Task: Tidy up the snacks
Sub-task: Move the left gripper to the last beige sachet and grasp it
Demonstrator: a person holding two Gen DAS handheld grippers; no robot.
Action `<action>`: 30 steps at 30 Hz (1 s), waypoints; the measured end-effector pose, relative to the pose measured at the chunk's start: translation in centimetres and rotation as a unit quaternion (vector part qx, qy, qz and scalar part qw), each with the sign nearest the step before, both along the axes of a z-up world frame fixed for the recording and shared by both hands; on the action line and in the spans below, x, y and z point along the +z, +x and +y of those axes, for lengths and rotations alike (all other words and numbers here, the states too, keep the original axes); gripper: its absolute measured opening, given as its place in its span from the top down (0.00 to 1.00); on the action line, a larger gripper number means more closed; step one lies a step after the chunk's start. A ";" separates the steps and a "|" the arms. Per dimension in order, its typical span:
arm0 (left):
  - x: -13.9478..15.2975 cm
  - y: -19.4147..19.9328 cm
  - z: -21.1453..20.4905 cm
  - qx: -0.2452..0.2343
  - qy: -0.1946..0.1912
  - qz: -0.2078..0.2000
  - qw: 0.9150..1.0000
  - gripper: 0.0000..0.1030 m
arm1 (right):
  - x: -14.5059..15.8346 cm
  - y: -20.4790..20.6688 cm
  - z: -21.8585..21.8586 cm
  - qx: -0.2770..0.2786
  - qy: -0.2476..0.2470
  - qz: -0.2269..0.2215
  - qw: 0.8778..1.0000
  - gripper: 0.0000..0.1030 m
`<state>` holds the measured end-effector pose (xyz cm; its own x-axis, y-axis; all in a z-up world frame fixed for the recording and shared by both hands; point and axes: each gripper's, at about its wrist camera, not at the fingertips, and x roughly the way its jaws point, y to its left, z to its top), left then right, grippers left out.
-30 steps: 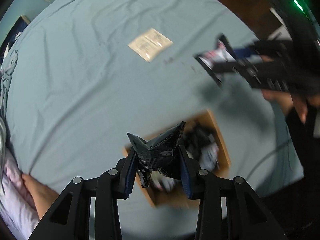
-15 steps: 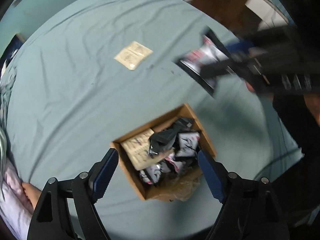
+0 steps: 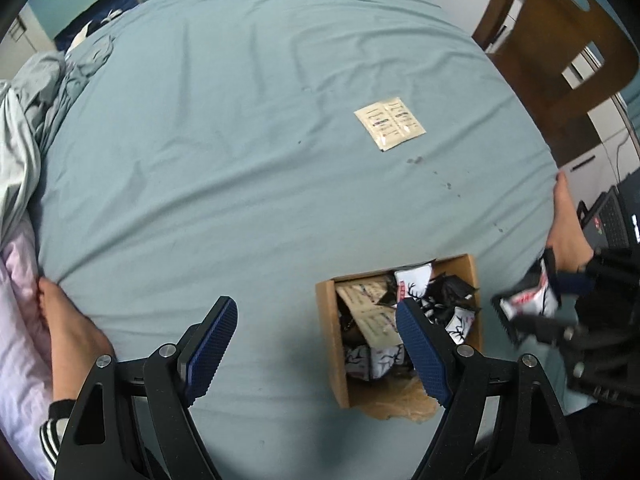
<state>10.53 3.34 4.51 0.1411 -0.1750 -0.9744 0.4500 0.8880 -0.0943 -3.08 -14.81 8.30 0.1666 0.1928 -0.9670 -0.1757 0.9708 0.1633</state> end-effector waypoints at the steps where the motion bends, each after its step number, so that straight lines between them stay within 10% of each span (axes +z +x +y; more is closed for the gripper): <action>1: 0.0 0.1 0.2 0.001 -0.001 0.001 1.000 0.20 | -0.2 0.0 0.2 0.004 0.004 0.005 1.000 0.65; 5: -0.1 0.1 0.3 0.002 -0.001 0.002 1.000 0.20 | -1.3 0.3 1.4 0.025 0.022 0.036 0.999 0.64; 9: 0.3 -0.3 0.0 -0.010 0.007 -0.006 1.000 0.20 | -1.7 1.2 1.0 0.002 0.040 0.041 0.998 0.34; 30: 0.0 -2.4 -3.2 -0.080 0.083 -0.086 0.990 0.18 | -2.8 3.7 -8.9 -0.182 0.057 0.016 0.981 0.34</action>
